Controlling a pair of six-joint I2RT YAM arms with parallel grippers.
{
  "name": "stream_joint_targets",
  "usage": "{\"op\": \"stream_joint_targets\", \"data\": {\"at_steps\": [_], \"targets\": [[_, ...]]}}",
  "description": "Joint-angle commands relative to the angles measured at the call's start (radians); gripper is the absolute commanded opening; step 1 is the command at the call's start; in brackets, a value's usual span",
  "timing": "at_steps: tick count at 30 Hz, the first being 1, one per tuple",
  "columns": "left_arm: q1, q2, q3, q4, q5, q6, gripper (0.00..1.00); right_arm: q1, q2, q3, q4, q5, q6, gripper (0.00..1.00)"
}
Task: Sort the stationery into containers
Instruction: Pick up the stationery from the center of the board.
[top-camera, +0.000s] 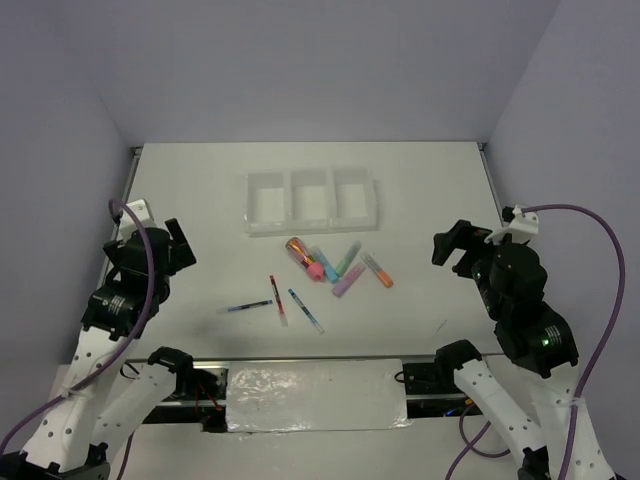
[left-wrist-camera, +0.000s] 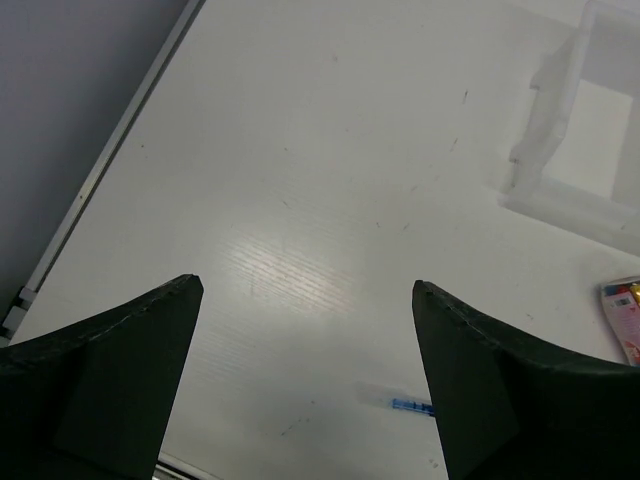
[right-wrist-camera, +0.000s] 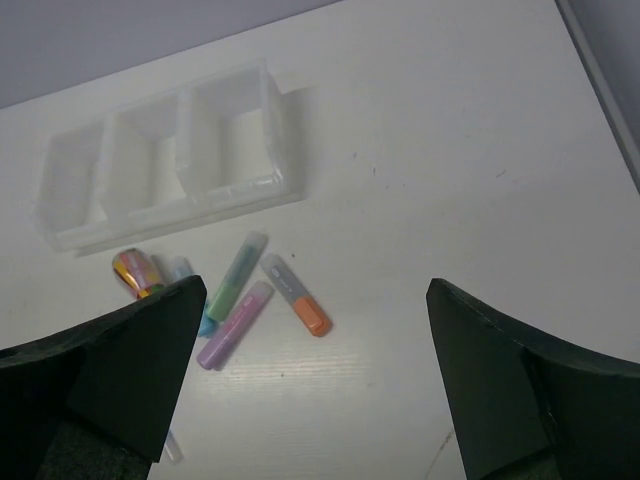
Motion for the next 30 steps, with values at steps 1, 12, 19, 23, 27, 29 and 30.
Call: {"op": "stream_joint_targets", "data": {"at_steps": [1,12,19,23,27,29,30], "targets": [[-0.004,0.03,0.053,-0.027,-0.025,-0.049,0.99,0.007,0.037,0.038,-0.03,0.067,0.023,1.0],[-0.279,0.361,0.115,0.126,0.137,-0.451,0.99,0.007,0.022,-0.071,0.065,-0.035,0.04,1.0],[-0.473,0.843,0.428,-0.023,-0.088,-0.703,0.99,0.007,0.162,-0.086,0.013,0.047,0.04,1.0],[-0.49,0.986,0.501,0.008,-0.042,-0.76,0.99,0.01,0.16,-0.116,0.048,0.008,0.037,1.0],[-0.493,1.142,0.574,-0.009,0.002,-0.809,0.99,0.009,0.169,-0.113,0.056,-0.028,0.032,1.0],[-0.497,1.181,0.593,-0.023,0.021,-0.833,0.98,0.01,0.16,-0.117,0.055,-0.032,0.032,1.0],[-0.501,1.208,0.593,-0.012,0.025,-0.836,0.97,0.01,0.154,-0.122,0.06,-0.034,0.032,1.0]]}}
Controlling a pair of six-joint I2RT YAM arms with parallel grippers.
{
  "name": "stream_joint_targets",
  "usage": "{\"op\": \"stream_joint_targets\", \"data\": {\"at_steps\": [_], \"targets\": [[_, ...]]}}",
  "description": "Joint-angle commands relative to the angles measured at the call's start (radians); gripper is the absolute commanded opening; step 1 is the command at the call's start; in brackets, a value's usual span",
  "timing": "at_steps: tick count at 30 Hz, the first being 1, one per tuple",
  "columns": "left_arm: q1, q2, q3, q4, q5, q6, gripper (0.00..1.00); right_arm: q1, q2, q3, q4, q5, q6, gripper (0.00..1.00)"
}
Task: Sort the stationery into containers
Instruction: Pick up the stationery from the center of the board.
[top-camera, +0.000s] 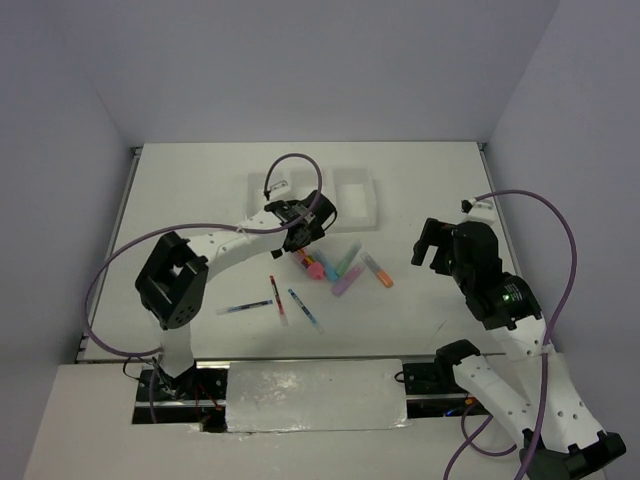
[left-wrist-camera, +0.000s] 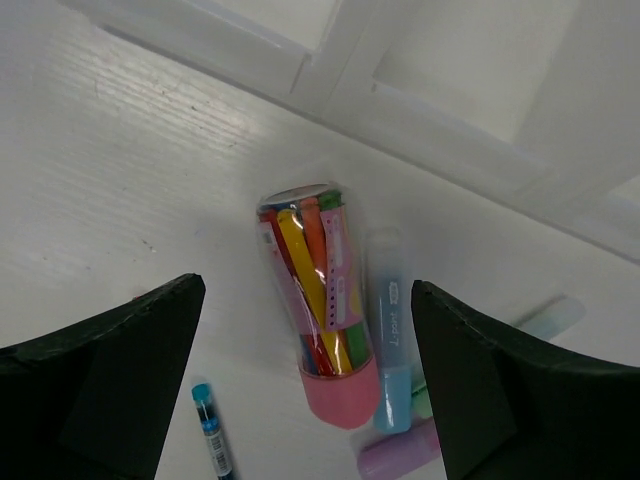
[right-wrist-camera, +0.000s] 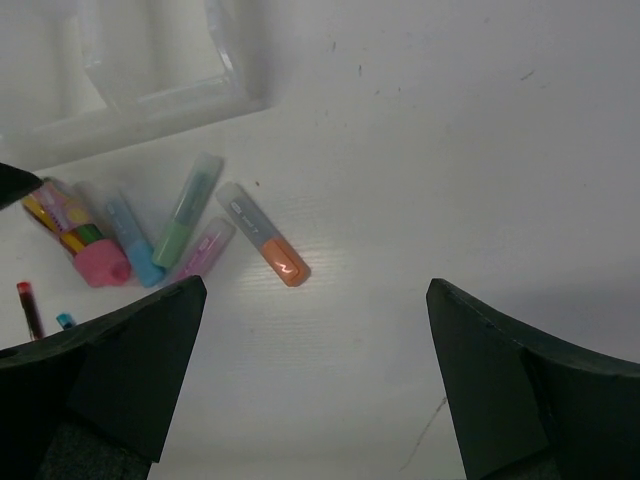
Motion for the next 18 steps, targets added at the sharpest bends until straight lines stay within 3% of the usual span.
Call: {"op": "stream_joint_targets", "data": {"at_steps": [1,4,6,11,15,18], "targets": [[-0.014,0.055,0.031,-0.022,0.012,-0.081,0.97,0.008,-0.029,-0.002,0.047,-0.015,0.0,1.0],[-0.017,0.098,0.03,-0.02,0.005,-0.096,0.96,0.008,-0.049,-0.013,0.057,-0.032,-0.004,1.0],[-0.017,0.122,0.03,-0.02,-0.008,-0.097,0.87,0.007,-0.053,-0.01,0.054,-0.036,-0.007,1.0],[-0.013,0.156,0.011,0.003,0.0,-0.086,0.82,0.008,-0.063,-0.005,0.056,-0.045,-0.008,1.0],[-0.008,0.176,-0.006,0.03,0.027,-0.074,0.65,0.007,-0.067,-0.01,0.064,-0.056,-0.016,1.0],[-0.007,0.176,-0.013,0.042,0.031,-0.066,0.66,0.007,-0.066,-0.013,0.068,-0.071,-0.02,1.0]]}}
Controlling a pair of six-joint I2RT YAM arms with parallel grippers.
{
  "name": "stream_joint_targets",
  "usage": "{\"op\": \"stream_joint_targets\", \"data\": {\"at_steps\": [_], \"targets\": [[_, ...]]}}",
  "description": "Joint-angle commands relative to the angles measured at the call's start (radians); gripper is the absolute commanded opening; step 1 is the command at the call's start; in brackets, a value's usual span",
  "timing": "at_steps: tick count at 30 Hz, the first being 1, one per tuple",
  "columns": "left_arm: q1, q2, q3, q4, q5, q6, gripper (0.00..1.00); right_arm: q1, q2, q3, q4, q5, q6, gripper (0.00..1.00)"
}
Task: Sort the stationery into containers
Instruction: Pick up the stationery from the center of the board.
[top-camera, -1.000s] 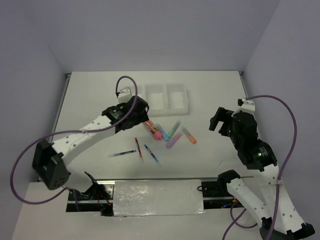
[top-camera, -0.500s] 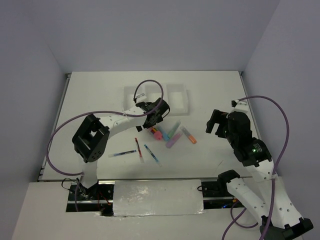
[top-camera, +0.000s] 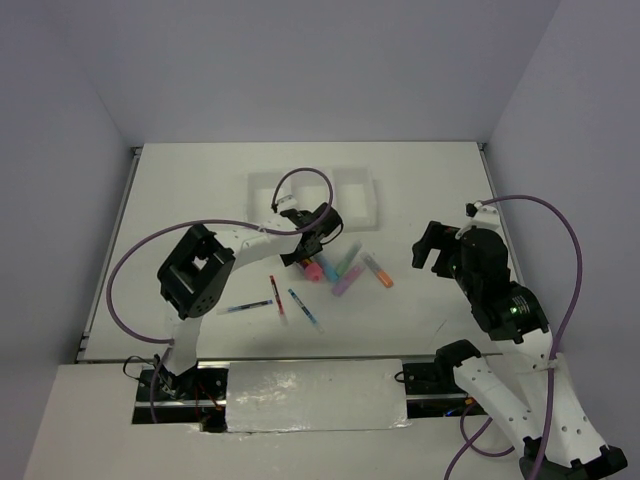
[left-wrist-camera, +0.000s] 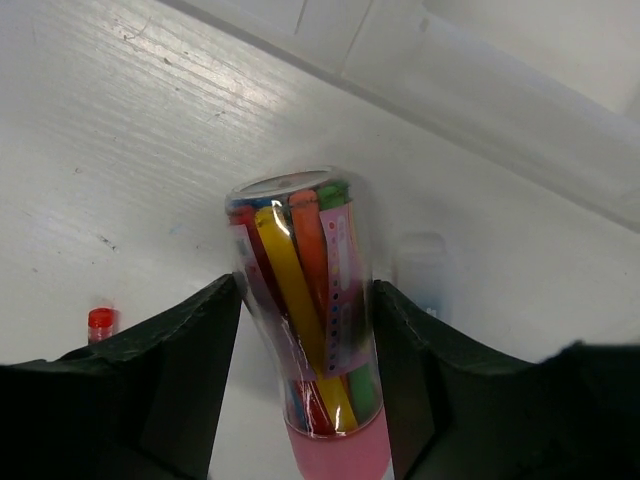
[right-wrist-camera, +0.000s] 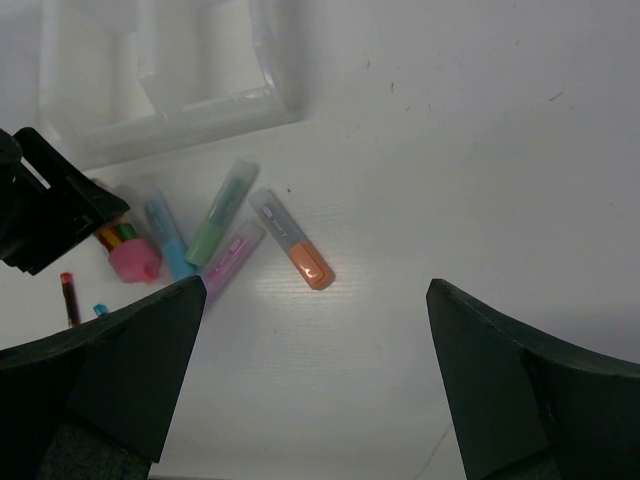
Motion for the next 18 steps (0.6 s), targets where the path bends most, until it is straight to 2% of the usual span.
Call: {"op": "stream_joint_targets", "data": {"at_steps": [1,2,5,6,9,14,17,18], "targets": [[0.008,0.016,-0.014,0.023,0.013,0.005,0.66,0.008,-0.005,-0.005,0.051,-0.021,-0.015,1.0],[0.011,0.017,-0.015,0.026,0.019,0.009,0.66,0.008,-0.002,-0.003,0.049,-0.022,-0.015,1.0],[0.011,-0.028,-0.044,0.052,0.027,0.022,0.33,0.007,-0.008,-0.003,0.049,-0.022,-0.015,1.0],[0.009,-0.048,-0.052,0.059,0.024,0.024,0.19,0.007,-0.009,-0.003,0.048,-0.019,-0.017,1.0],[-0.003,-0.157,-0.075,0.067,-0.007,0.071,0.0,0.007,-0.015,0.0,0.049,-0.013,-0.02,1.0],[-0.006,-0.365,-0.054,0.058,-0.064,0.199,0.0,0.008,-0.008,0.0,0.051,-0.018,-0.022,1.0],[0.014,-0.456,-0.029,0.121,-0.101,0.37,0.0,0.008,-0.008,-0.003,0.055,-0.019,-0.023,1.0],[0.033,-0.465,-0.021,0.162,-0.076,0.525,0.0,0.008,-0.006,0.0,0.057,-0.021,-0.022,1.0]]}}
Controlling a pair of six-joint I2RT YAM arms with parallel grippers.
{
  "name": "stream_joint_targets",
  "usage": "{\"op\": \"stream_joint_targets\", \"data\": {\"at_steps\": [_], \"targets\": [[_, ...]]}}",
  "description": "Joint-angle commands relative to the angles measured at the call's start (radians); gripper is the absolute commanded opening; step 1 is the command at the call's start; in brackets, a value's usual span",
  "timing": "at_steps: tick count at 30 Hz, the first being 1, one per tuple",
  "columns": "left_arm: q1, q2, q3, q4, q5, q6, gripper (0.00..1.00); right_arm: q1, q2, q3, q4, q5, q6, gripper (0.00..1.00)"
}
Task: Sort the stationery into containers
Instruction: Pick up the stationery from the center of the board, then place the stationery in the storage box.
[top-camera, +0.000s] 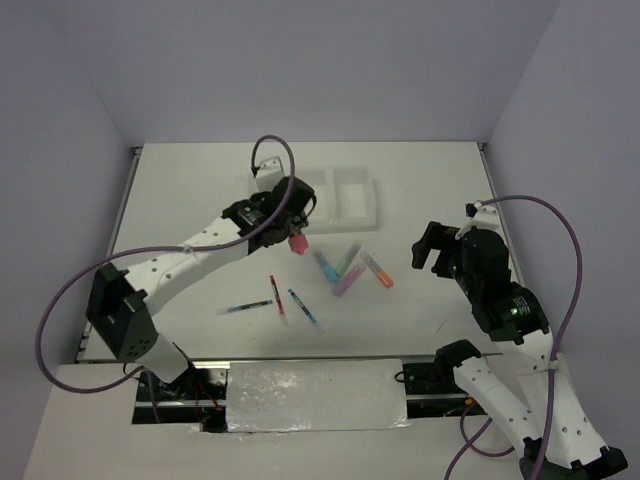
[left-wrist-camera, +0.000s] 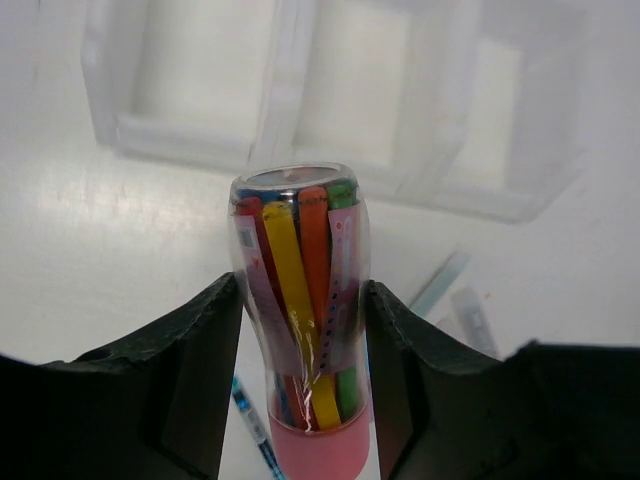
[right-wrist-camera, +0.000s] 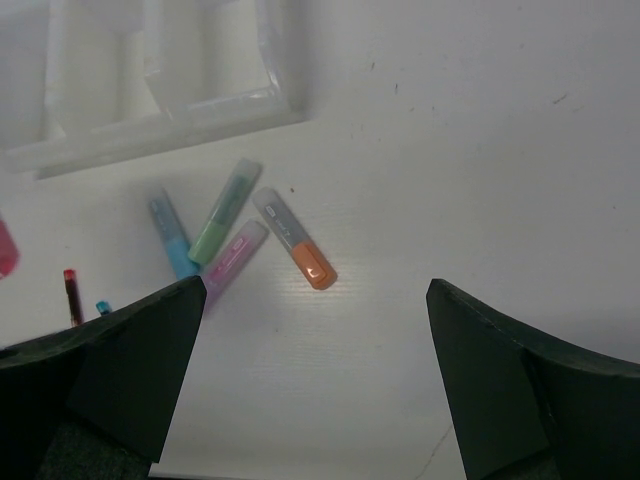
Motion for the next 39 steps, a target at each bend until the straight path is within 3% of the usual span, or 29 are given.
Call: {"op": "stream_joint_targets", "data": {"at_steps": [1,3,7,8,13,18,24,25,27,28,31,35,37,38,39], "targets": [[0.097,-0.075,0.072,0.181,-0.013,0.329,0.0,0.008,0.004,0.003,0.054,-0.012,-0.016,1.0],[0.224,-0.042,0.136,0.223,0.137,0.491,0.0,0.008,0.012,0.01,0.054,-0.021,-0.017,1.0],[0.358,0.086,0.274,0.201,0.183,0.649,0.0,0.007,0.026,0.023,0.054,-0.029,-0.027,1.0],[0.381,0.128,0.293,0.227,0.258,0.69,0.0,0.008,0.029,0.021,0.057,-0.029,-0.028,1.0],[0.472,0.28,0.409,0.278,0.429,0.732,0.07,0.008,0.061,0.006,0.113,-0.127,-0.046,1.0],[0.48,0.355,0.431,0.296,0.472,0.735,0.1,0.008,0.089,-0.032,0.152,-0.215,-0.06,1.0],[0.481,0.416,0.419,0.321,0.462,0.709,0.34,0.008,0.121,-0.077,0.206,-0.334,-0.073,1.0],[0.481,0.421,0.42,0.318,0.452,0.707,0.47,0.008,0.124,-0.08,0.21,-0.346,-0.077,1.0],[0.481,0.426,0.417,0.315,0.453,0.698,0.56,0.011,0.133,-0.086,0.219,-0.379,-0.082,1.0],[0.481,0.421,0.413,0.315,0.441,0.687,0.69,0.014,0.139,-0.088,0.227,-0.405,-0.083,1.0],[0.481,0.39,0.378,0.333,0.443,0.678,0.81,0.057,0.18,-0.082,0.235,-0.388,-0.074,1.0],[0.481,0.355,0.338,0.339,0.433,0.667,0.87,0.176,0.246,-0.063,0.249,-0.296,-0.039,1.0],[0.481,0.335,0.339,0.326,0.426,0.657,0.87,0.291,0.312,-0.042,0.275,-0.25,-0.016,0.99],[0.481,0.321,0.348,0.294,0.398,0.651,0.95,0.342,0.347,-0.029,0.279,-0.194,-0.016,0.97],[0.48,0.289,0.356,0.265,0.378,0.64,0.97,0.437,0.387,-0.017,0.287,-0.173,-0.017,0.94]]}}
